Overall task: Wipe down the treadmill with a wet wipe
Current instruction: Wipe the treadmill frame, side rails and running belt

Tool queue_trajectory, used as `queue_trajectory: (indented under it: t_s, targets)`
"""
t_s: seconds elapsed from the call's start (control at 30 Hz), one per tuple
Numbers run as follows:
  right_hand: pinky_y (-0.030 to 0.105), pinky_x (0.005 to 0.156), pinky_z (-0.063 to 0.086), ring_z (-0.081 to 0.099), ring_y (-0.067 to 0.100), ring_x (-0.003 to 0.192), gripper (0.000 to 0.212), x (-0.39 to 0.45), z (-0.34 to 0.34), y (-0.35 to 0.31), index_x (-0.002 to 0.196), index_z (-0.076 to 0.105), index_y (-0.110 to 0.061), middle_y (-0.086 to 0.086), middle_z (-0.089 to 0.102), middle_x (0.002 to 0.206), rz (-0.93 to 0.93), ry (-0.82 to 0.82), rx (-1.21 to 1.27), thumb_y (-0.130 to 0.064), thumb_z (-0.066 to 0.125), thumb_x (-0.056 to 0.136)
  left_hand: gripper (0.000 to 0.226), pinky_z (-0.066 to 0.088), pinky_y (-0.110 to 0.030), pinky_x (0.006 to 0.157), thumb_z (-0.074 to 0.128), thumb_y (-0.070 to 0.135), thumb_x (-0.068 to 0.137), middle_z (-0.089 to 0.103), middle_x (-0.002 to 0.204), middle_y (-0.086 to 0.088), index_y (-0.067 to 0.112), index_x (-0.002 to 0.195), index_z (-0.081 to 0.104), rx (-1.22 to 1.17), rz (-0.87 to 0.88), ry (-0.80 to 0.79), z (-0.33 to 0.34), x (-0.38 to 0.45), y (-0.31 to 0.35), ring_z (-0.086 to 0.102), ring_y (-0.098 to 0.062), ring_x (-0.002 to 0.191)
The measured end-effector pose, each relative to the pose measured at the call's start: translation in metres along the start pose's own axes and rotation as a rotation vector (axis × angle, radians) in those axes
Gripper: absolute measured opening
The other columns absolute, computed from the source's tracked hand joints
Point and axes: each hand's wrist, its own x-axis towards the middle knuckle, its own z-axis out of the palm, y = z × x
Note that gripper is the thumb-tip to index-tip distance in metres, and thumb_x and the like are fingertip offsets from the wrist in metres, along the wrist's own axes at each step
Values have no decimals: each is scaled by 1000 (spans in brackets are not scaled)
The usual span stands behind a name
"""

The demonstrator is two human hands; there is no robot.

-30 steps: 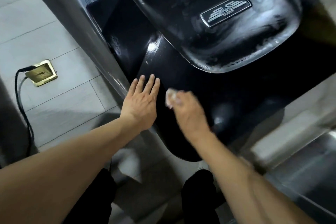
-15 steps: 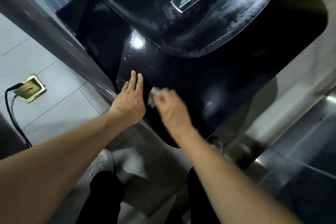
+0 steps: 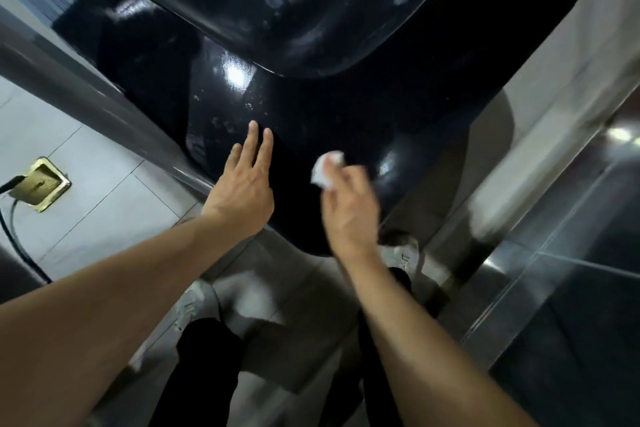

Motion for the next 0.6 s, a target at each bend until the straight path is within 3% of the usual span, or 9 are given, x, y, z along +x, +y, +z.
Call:
queue_trajectory:
  t_s: [0.1,0.2,0.3,0.37,0.43,0.5,0.6]
  targets:
    - [39,65,52,55,22,78,24,-48,19,-32,111,67,-14,2,55,87,-129,-188,15,-15,51,94,81,3,-46,128,52,-7,86,-47,145,11,-9,157,11,75,135,6,13,-9,0,-15,-29,155]
    - [32,65,49,52,18,79,15,-58,21,-13,108,64,-21,-1,52,89,-148,-113,-83,-17,55,96,80,5,-48,128,53,-10,85,-29,148,4,-9,156,16,75,156,14,15,-10,-1,-13,-29,155]
    - [39,78,47,53,26,87,20,-62,-10,22,108,59,-17,4,51,100,190,-9,48,-14,55,88,88,4,-48,128,50,-8,86,-22,153,-1,-3,158,0,65,155,-13,13,-9,-3,-12,-32,156]
    - [40,77,47,54,26,89,28,-56,-30,45,112,55,-16,4,50,108,424,50,121,-7,56,85,90,1,-50,127,50,-5,87,-21,163,-13,-4,157,-6,93,124,-34,16,-8,2,-19,-33,154]
    - [39,74,50,56,24,86,29,-42,-32,51,112,56,-14,5,51,107,498,122,108,-1,56,86,90,-5,-50,126,48,0,89,-22,165,-22,-5,156,-12,130,65,-86,20,-8,9,-27,-33,151]
    - [43,76,50,56,27,87,30,-28,-20,35,111,59,-12,8,53,105,359,95,120,-2,53,83,87,-7,-52,126,47,4,91,-23,164,-23,-9,155,-11,165,44,-105,23,-6,13,-31,-36,149]
    - [39,74,50,55,25,90,25,-23,3,-3,111,62,-17,6,54,102,7,-101,35,-14,52,89,85,-1,-53,126,43,10,94,-26,164,-20,-7,154,-14,248,46,-137,20,-4,14,-33,-39,148]
